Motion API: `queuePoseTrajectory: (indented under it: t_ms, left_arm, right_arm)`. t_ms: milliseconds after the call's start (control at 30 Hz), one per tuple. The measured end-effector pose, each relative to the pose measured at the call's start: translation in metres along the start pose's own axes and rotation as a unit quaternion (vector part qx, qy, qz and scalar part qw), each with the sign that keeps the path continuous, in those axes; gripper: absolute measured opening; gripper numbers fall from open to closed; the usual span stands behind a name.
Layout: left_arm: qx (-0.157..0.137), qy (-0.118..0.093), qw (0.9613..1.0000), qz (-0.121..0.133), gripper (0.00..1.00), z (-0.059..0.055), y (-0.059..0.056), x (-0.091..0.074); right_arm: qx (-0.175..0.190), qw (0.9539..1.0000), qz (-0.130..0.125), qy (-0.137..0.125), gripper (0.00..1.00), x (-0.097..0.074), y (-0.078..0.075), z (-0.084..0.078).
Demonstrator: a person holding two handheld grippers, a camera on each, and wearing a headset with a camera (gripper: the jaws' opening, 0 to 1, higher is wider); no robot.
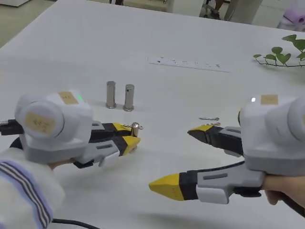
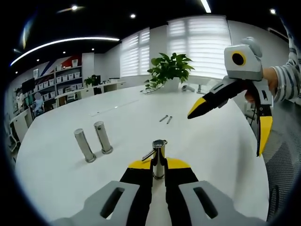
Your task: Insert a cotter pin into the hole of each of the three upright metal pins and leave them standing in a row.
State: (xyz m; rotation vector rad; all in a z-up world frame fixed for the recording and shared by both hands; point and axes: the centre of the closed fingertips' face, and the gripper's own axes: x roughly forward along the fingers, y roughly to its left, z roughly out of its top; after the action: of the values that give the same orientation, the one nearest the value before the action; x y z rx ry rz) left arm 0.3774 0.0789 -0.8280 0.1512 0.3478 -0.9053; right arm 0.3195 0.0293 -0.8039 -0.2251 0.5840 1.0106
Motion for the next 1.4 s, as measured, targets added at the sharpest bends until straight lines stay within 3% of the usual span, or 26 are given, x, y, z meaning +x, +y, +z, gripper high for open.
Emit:
queuePoseTrajectory:
  t_ms: [200,400,667,800,1100,1300,1400]
  left_arm:
    - [-0.003,0.0,1.0,0.003,0.07,-0.002,0.007,0.002]
    - [-0.003,0.002,1.0,0.0,0.07,-0.003,0.006,0.003]
    - [0.002,0.004,1.0,-0.002,0.07,-0.003,0.003,0.004]
    - [-0.001,0.008,1.0,0.001,0.07,-0.009,0.001,0.005]
    - [-0.01,-0.006,0.9999,0.004,0.07,-0.008,0.001,0.002]
    - [-0.014,0.01,0.9998,0.008,0.07,-0.008,0.001,0.003]
    - [-0.001,0.024,0.9997,0.006,0.1,-0.01,-0.001,0.003]
  right_arm:
    - [0.014,0.9999,-0.002,-0.009,0.94,-0.003,0.002,0.004]
    - [0.026,0.9996,-0.014,-0.006,0.98,-0.008,-0.003,0.002]
    - [0.025,0.9996,-0.01,-0.002,0.96,-0.011,-0.001,-0.001]
    - [0.026,0.9996,-0.01,-0.003,0.96,-0.012,0.0,0.0]
    - [0.027,0.9996,-0.006,0.003,0.96,-0.014,0.002,-0.003]
    - [0.023,0.9996,0.006,0.013,0.94,-0.013,0.008,-0.008]
    - [0.021,0.9996,0.009,0.016,0.94,-0.012,0.009,-0.009]
